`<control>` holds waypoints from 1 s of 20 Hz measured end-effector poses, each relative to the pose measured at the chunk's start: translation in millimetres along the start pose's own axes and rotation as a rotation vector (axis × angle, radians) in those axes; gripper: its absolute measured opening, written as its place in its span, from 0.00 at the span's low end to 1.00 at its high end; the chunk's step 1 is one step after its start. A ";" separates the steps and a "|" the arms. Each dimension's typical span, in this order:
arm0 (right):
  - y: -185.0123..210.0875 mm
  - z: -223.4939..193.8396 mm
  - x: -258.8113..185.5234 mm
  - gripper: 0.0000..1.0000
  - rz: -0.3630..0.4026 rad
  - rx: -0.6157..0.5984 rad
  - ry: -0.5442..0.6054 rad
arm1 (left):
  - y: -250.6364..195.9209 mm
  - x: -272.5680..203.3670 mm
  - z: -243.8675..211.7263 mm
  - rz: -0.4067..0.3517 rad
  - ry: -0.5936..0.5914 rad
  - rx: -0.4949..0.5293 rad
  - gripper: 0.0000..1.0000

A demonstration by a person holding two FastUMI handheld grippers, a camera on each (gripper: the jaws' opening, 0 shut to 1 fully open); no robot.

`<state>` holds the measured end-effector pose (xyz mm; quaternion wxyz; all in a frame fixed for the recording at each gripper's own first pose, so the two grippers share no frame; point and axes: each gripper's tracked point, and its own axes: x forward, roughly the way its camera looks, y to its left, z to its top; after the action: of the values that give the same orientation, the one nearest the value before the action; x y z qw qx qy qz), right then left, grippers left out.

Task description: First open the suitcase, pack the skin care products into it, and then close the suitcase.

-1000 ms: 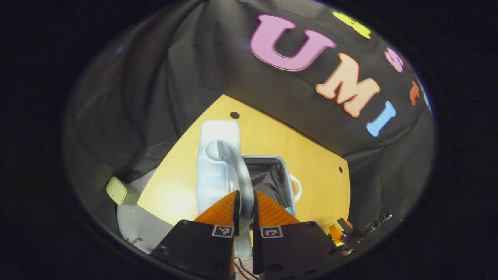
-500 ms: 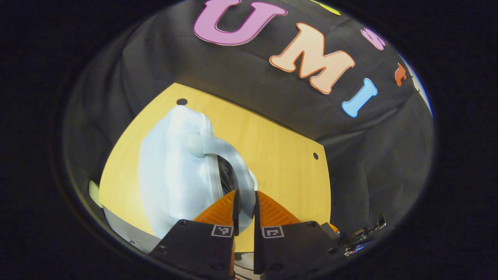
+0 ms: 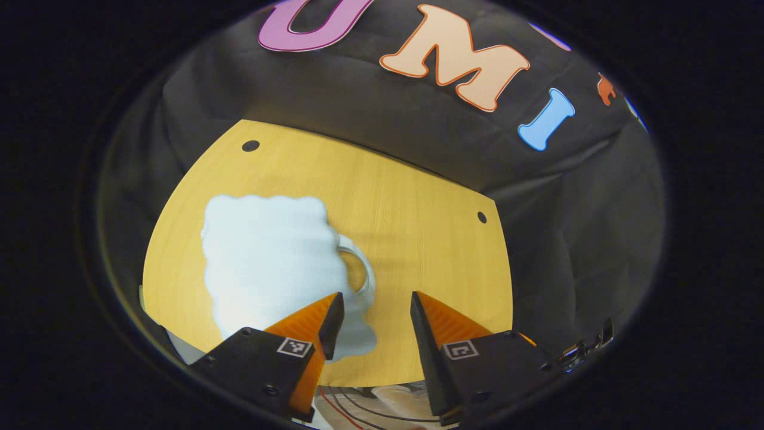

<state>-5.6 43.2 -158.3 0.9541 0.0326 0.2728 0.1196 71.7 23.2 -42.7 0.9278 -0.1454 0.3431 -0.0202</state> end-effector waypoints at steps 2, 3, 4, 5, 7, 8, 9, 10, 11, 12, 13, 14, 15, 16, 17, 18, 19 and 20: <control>-1.2 9.8 -1.0 0.98 -0.002 -0.006 -0.023 | -1.4 -5.5 -3.0 0.017 -0.028 0.009 0.77; -1.4 13.8 -1.5 0.98 -0.002 -0.005 -0.031 | -1.1 -8.6 -5.0 0.022 -0.047 0.014 0.80; -1.4 18.0 -2.3 0.98 -0.003 -0.001 -0.039 | -3.2 -12.2 -6.3 0.026 -0.066 0.023 0.80; -1.3 20.8 -2.4 0.98 -0.003 0.002 -0.046 | -6.5 -17.5 -6.1 0.030 -0.091 0.037 0.81; -1.5 27.0 -5.4 0.98 -0.002 0.014 -0.057 | -9.6 -27.5 -6.9 0.060 -0.144 0.090 0.88; -1.5 30.4 -6.3 0.98 -0.005 0.019 -0.061 | -9.9 -29.8 -7.9 0.081 -0.166 0.115 0.89; -1.2 33.2 -8.4 0.98 -0.007 0.019 -0.066 | -15.1 -32.7 -10.1 0.087 -0.187 0.139 0.93; -1.3 37.0 -9.6 0.98 -0.012 0.016 -0.073 | -21.6 -34.3 -14.7 0.082 -0.193 0.161 0.97; -1.3 41.1 -11.4 0.98 -0.018 0.010 -0.084 | -27.5 -32.1 -22.7 0.074 -0.188 0.181 0.97; -1.9 46.6 -9.9 0.98 -0.024 0.004 -0.095 | -34.1 -30.8 -30.6 0.063 -0.182 0.202 0.97; -1.2 51.2 -12.3 0.98 -0.029 -0.002 -0.107 | -41.3 -31.9 -38.4 0.051 -0.172 0.226 0.97; -1.1 54.3 -13.9 0.98 -0.035 -0.008 -0.117 | -46.0 -30.8 -45.2 0.045 -0.163 0.248 0.97; -1.1 56.9 -17.0 0.98 -0.042 -0.018 -0.124 | -54.0 -26.2 -56.0 0.018 -0.139 0.263 0.97; -1.1 58.4 -18.9 0.98 -0.051 -0.028 -0.129 | -61.9 -25.6 -63.7 -0.013 -0.121 0.264 0.96; -1.0 59.3 -21.3 0.98 -0.056 -0.038 -0.133 | -67.0 -22.8 -66.7 -0.036 -0.110 0.260 0.97; 0.6 59.6 -23.1 0.98 -0.057 -0.044 -0.134 | -68.5 -22.5 -66.7 -0.041 -0.107 0.262 0.97; 3.0 59.1 -24.8 0.98 -0.060 -0.044 -0.134 | -66.5 -23.5 -64.2 -0.035 -0.108 0.267 0.97; 4.4 58.8 -26.0 0.98 -0.065 -0.039 -0.136 | -64.8 -24.7 -63.5 -0.032 -0.110 0.275 0.97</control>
<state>3.1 41.2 -94.5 0.9742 0.0130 0.2059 0.0914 16.1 -51.7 -54.6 0.9559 -0.0232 0.2833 -0.0739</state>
